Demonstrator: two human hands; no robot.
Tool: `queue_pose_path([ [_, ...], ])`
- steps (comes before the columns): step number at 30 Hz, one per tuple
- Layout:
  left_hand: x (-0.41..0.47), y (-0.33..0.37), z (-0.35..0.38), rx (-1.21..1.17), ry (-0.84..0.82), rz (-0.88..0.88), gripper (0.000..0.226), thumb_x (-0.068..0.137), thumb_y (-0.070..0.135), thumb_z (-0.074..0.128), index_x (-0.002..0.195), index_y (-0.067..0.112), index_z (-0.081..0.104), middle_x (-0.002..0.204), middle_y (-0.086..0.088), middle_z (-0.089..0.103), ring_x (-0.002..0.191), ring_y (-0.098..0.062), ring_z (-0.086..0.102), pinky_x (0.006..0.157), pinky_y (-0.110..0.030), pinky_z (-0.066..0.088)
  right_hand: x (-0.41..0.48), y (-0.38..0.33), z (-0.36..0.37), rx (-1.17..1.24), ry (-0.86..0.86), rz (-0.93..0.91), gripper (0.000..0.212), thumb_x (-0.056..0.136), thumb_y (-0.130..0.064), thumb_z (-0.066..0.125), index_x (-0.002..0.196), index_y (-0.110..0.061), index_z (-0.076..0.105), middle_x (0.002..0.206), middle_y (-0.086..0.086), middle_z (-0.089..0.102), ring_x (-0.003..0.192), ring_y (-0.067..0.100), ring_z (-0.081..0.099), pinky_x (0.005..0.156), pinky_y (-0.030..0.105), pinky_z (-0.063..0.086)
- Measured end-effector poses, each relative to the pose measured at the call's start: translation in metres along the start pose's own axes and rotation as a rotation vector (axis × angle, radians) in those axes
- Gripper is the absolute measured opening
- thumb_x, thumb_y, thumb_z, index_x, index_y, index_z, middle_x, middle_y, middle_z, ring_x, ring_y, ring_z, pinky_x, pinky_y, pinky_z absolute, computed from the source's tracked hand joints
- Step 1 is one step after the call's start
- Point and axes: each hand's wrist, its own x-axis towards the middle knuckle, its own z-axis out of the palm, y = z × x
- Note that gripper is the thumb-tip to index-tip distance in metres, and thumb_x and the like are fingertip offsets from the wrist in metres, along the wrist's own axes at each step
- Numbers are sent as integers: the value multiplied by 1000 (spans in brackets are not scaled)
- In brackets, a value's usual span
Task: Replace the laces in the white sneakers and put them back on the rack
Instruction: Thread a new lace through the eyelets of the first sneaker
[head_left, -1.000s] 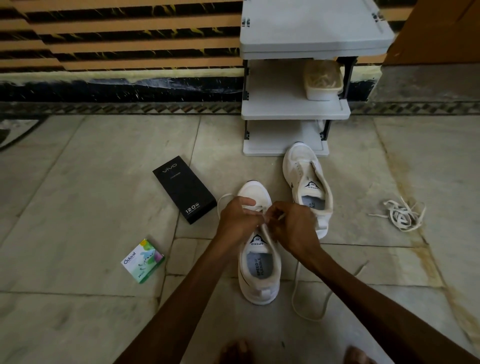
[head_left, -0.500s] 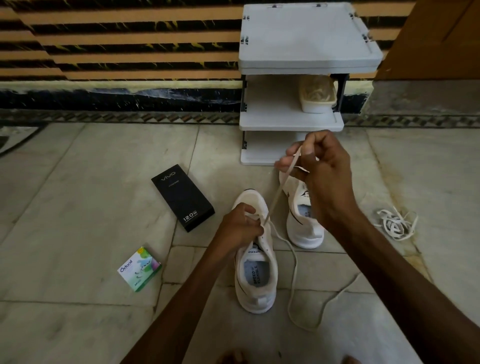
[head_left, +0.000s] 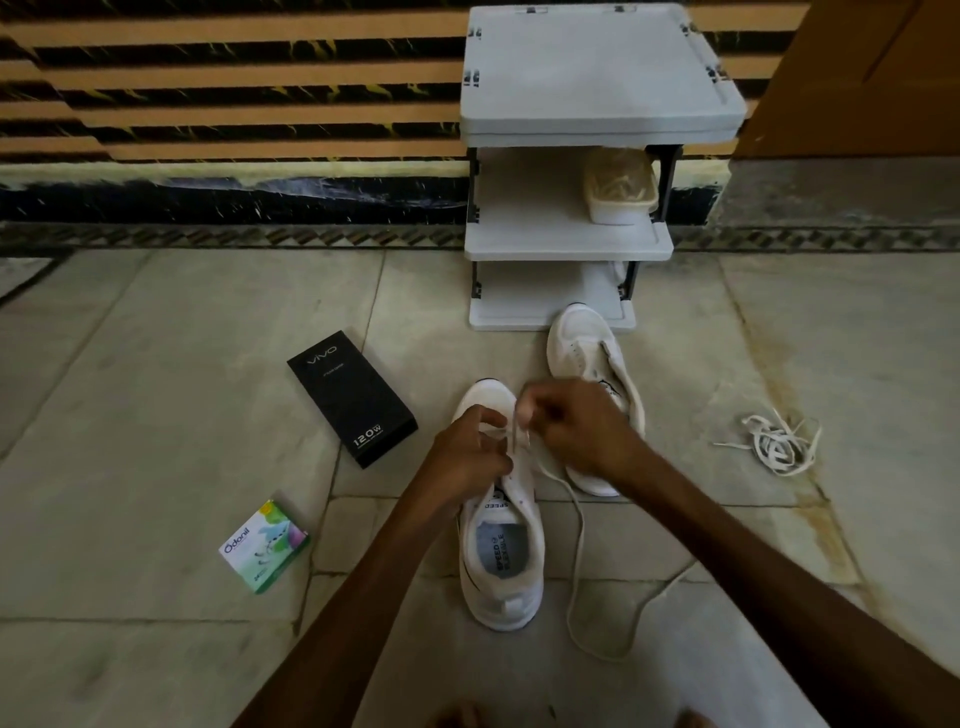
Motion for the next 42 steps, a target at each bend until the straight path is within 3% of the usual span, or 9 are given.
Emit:
queue_pose_path([
  [6,-5,1,4,216,49,120,34,81,7,64,109,26,62,103,4,66,97,-14,62,71,-14,45,2,-76,-70,1299,175,-77,21,99,-10,43,80,-12,52,68,0,50,69,13,52,86,40,55],
  [8,-7,3,9,424,79,181,31,85,14,61,111,29,62,108,2,64,105,-17,57,83,-22,43,4,-76,-66,1408,146,17,21,100,-14,42,83,-14,54,68,-1,49,67,13,52,68,32,55],
  [11,-10,4,14,692,207,232,30,85,27,60,114,36,61,121,2,53,119,-21,38,93,-34,30,4,-58,-42,964,196,185,19,97,-17,48,89,-13,64,68,-2,54,56,9,47,48,21,39],
  [14,-9,-1,10,625,205,217,27,89,34,59,116,36,61,130,3,43,123,-24,33,101,-39,35,8,-16,-5,-81,93,149,19,96,-26,54,87,-13,65,78,-2,63,66,9,55,61,25,40],
  [16,-9,-7,5,495,131,223,27,94,22,53,118,32,61,133,2,44,124,-24,36,103,-41,37,6,10,22,-447,-116,175,21,94,-29,55,95,-12,65,93,7,67,82,20,63,64,26,38],
  [24,-12,-18,-7,333,112,250,53,80,11,69,128,23,51,129,1,45,118,-19,48,98,-37,46,-1,43,46,-379,-66,46,17,84,-25,57,82,-11,66,84,6,67,73,25,65,62,35,53],
  [31,-11,-26,-2,348,235,288,46,79,7,72,120,19,55,128,5,45,117,-13,49,91,-22,45,2,16,9,-4,115,37,13,85,-18,66,74,-17,72,67,-6,68,61,3,58,60,20,45],
  [35,-11,-25,-3,304,218,291,40,80,4,66,116,21,59,123,9,47,113,-13,53,90,-24,48,-9,18,12,-155,-103,164,18,90,-23,62,74,-18,68,66,-9,62,66,7,59,62,22,47],
  [42,-13,-24,-2,316,225,311,43,82,5,65,121,23,55,127,8,48,112,-12,52,89,-25,49,-26,6,20,-679,-678,219,35,100,-27,48,121,-1,59,119,15,63,107,27,62,80,28,43],
])
